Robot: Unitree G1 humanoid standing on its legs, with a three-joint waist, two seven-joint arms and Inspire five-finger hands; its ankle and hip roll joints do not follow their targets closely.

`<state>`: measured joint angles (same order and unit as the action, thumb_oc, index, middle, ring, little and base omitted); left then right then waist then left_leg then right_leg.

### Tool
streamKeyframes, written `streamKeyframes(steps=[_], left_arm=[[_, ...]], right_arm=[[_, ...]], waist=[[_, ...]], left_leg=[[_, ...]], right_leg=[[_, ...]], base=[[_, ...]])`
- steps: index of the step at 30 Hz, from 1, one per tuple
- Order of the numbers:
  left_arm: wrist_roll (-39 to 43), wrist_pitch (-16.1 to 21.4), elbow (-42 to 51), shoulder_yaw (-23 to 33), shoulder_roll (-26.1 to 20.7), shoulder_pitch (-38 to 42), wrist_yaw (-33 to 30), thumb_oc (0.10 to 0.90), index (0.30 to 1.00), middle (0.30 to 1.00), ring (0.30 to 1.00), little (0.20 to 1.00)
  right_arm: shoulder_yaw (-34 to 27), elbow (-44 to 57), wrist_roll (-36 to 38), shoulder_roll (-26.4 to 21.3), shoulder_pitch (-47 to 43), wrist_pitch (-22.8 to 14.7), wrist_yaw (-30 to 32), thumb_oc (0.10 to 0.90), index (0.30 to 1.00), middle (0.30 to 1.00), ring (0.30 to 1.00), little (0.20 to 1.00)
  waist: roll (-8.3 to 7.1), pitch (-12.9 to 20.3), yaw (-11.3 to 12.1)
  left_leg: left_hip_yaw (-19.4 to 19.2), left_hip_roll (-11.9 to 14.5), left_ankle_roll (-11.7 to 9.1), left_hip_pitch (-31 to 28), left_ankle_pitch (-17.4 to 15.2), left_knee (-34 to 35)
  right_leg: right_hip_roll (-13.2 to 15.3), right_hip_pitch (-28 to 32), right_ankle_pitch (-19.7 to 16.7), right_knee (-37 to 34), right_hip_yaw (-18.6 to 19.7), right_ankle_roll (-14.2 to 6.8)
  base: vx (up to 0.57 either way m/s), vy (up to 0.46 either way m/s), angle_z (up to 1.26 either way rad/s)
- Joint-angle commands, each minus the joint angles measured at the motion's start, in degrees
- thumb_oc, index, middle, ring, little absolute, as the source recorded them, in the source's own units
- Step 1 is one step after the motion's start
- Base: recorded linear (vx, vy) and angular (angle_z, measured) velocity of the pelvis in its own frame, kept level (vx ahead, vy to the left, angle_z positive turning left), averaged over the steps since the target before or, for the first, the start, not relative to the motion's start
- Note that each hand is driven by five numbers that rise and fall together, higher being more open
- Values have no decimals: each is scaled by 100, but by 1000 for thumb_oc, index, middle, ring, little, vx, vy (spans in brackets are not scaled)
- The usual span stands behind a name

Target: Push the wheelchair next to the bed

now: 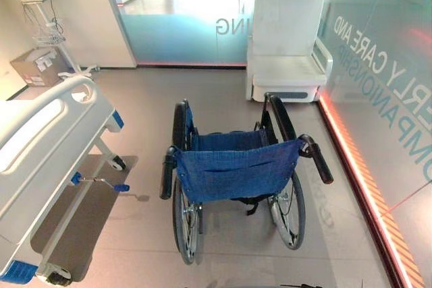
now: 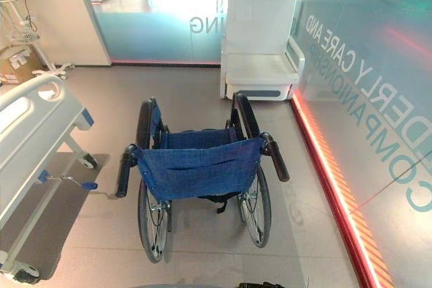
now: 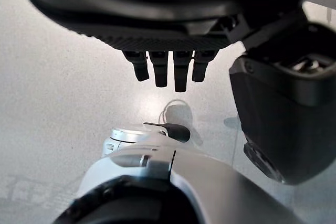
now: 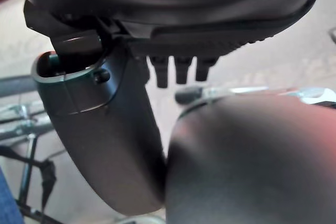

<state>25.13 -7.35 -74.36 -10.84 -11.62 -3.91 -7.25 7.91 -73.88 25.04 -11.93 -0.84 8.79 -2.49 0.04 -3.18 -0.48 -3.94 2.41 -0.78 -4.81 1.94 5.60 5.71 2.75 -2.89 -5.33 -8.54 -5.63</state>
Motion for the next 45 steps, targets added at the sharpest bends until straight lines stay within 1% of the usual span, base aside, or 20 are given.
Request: streamKeyframes(steps=[1, 5, 8, 9, 11, 12, 13, 14, 16, 17, 19, 20, 21, 23, 27, 31, 33, 38, 39, 45], left_arm=[[425, 425, -94, 1, 317, 609, -370, 800, 900, 900, 900, 900], [652, 604, -8, 72, 273, 671, -423, 800, 900, 900, 900, 900], [1190, 795, 149, 267, 212, 723, -405, 800, 900, 900, 900, 900], [1269, 819, 209, 312, 189, 727, -405, 800, 900, 900, 900, 900], [1610, 876, 486, 446, 106, 734, -419, 800, 900, 900, 900, 900], [1717, 923, 887, 573, 21, 713, -544, 800, 900, 900, 900, 900], [1723, 893, 1073, 617, -13, 698, -614, 800, 900, 900, 900, 900], [1796, 939, 1448, 706, -81, 655, -784, 800, 900, 900, 900, 900], [1933, 959, 1811, 855, -182, 578, -949, 800, 900, 900, 900, 900], [1990, 1086, 2077, 989, -266, 496, -1090, 800, 900, 900, 900, 900], [2001, 1101, 2397, 1159, -355, 412, -1294, 800, 900, 900, 900, 900], [2011, 1146, 2484, 1201, -379, 382, -1374, 800, 900, 900, 900, 900], [1936, 1142, 2771, 1422, -474, 306, -1548, 800, 900, 900, 900, 900], [1850, 1180, 3044, 1615, -554, 248, -1691, 800, 900, 900, 900, 900], [1809, 1096, 3962, 2035, -687, 85, -1964, 800, 900, 900, 900, 900], [1660, 1055, 5025, 2418, -722, -191, -2230, 800, 900, 900, 900, 900], [1525, 1062, 5233, 2525, -732, -223, -2319, 800, 900, 900, 900, 900], [1226, 1028, 6293, 2803, -841, -268, -2727, 800, 900, 900, 900, 900], [1125, 1076, 6541, 2834, -873, -291, -2709, 800, 900, 900, 900, 900], [1168, 801, 7936, 2823, -1165, -171, -2491, 800, 900, 900, 900, 900]], right_arm=[[363, -231, -117, 113, -89, -56, 281, 800, 900, 900, 900, 900], [300, -153, -32, 69, -141, -202, 443, 800, 900, 900, 900, 900], [133, 41, 295, -33, -151, -536, 750, 800, 900, 900, 900, 900], [95, 130, 343, -63, -154, -546, 790, 800, 900, 900, 900, 900], [-16, 504, 511, -170, -143, -664, 1110, 800, 900, 900, 900, 900], [-141, 894, 626, -256, -107, -683, 1425, 800, 900, 900, 900, 900], [-197, 1045, 653, -280, -85, -649, 1534, 800, 900, 900, 900, 900], [-346, 1355, 763, -330, -19, -799, 1949, 800, 900, 900, 900, 900], [-546, 1766, 861, -400, 88, -811, 2273, 800, 900, 900, 900, 900], [-711, 2123, 934, -446, 203, -941, 2614, 800, 900, 900, 900, 900], [-927, 2622, 925, -506, 317, -916, 2939, 800, 900, 900, 900, 900], [-986, 2751, 902, -518, 360, -1007, 3074, 800, 900, 900, 900, 900], [-1193, 3221, 804, -584, 457, -1114, 3468, 800, 900, 900, 900, 900], [-1363, 3699, 798, -635, 516, -1178, 3864, 800, 900, 900, 900, 900], [-1852, 4704, 459, -765, 588, -1382, 4351, 800, 900, 900, 900, 900], [-2297, 5897, 65, -861, 722, -1498, 4436, 800, 900, 900, 900, 900], [-2376, 6154, -80, -896, 713, -1495, 4485, 800, 900, 900, 900, 900], [-2537, 7176, -387, -998, 594, -1518, 4498, 800, 900, 900, 900, 900], [-2541, 7392, -466, -986, 594, -1598, 4449, 800, 900, 900, 900, 900], [-2582, 8513, -826, -1241, 332, -1528, 4435, 800, 900, 900, 900, 900]], waist=[[41, -569, 51], [55, -686, 35], [70, -748, 12], [73, -758, 6], [82, -788, -18], [97, -812, -37], [101, -819, -40], [111, -820, -42], [117, -809, -41], [108, -789, -46], [101, -768, -53], [99, -759, -53], [89, -725, -58], [79, -714, -63], [68, -692, -55], [71, -636, -31], [72, -617, -24], [82, -538, 10], [80, -533, 14], [76, -488, 66]], left_leg=[[30, -57, -18, 248, -38, -60], [79, -71, -26, 345, 1, -60], [105, -78, -44, 371, 19, -60], [102, -77, -47, 372, 21, -60], [92, -75, -56, 389, 33, -60], [88, -74, -59, 404, 36, -60], [87, -71, -59, 410, 38, -60], [85, -64, -61, 414, 42, -60], [81, -61, -62, 401, 40, -60], [63, -53, -62, 380, 33, -60], [39, -46, -63, 359, 30, -60], [34, -45, -63, 351, 30, -60], [17, -37, -66, 332, 29, -60], [6, -30, -69, 311, 23, -60], [32, -34, -48, 252, 0, -60], [56, -28, -32, 175, -16, -60], [66, -26, -32, 152, -23, -60], [91, -5, -48, 92, -22, -60], [88, -3, -43, 109, 35, -60], [94, 35, -63, 77, 46, -60]], right_leg=[[-83, -11, -138, 33, -5, 130], [-86, -100, -168, 33, 19, 134], [-79, -120, -179, 33, 19, 126], [-79, -121, -180, 33, 21, 127], [-83, -144, -186, 33, 45, 134], [-94, -168, -192, 33, 72, 138], [-96, -175, -195, 33, 78, 139], [-97, -182, -203, 33, 87, 134], [-96, -166, -202, 33, 77, 126], [-94, -144, -200, 33, 68, 121], [-93, -123, -202, 33, 57, 118], [-93, -114, -202, 33, 56, 116], [-92, -95, -198, 33, 59, 111], [-93, -73, -193, 33, 57, 110], [-100, -7, -160, 34, 66, 119], [-89, 92, -102, 34, 52, 132], [-86, 120, -81, 33, 47, 138], [-64, 217, -12, 33, 3, 159], [-59, 206, -49, 33, -1, 177], [-62, 271, -13, 33, -34, 184]], base=[[-62, -5, 2], [-25, -1, 2], [14, 3, 5], [14, 6, 4], [0, 0, 0], [0, 0, 0], [0, 0, 0], [0, 0, 0], [21, -1, -1], [54, -5, -2], [55, -6, -2], [66, -11, 1], [61, -13, 0], [56, -14, 0], [54, -10, 1], [72, -2, 1], [62, 3, 0], [58, 13, 1], [37, 6, -1], [38, -2, 2]])
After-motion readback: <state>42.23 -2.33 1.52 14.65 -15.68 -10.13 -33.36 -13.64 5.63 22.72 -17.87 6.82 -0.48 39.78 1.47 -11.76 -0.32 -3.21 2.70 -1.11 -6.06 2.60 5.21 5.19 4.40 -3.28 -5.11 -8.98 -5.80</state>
